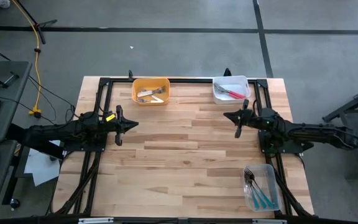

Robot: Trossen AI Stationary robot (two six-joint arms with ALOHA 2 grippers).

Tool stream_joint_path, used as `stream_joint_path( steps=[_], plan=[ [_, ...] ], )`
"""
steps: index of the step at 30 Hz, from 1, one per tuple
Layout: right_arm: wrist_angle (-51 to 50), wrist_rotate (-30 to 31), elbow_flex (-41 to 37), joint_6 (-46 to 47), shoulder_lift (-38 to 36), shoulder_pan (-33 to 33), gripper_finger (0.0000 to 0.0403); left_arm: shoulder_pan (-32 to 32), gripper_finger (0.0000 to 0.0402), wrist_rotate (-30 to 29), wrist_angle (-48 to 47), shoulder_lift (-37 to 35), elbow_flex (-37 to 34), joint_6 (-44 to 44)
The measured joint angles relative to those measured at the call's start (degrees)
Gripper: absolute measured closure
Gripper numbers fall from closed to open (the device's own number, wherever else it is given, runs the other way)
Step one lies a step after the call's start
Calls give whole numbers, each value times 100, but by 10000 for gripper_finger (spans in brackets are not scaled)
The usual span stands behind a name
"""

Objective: Sort silverware by color (type)
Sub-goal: Return to Home Position

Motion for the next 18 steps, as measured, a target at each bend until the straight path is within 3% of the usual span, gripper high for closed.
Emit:
stream_joint_path(
  steps=[6,15,18],
  plan=[
    [-773,-13,0,262,-687,-113,403,0,398,0,2,-2,0,0],
    [-2444,-60,0,155,-2749,-391,403,2,398,0,0,-2,0,0],
    [-2402,-111,3,81,-2952,-484,403,2,398,1,3,-1,0,0]
  ],
)
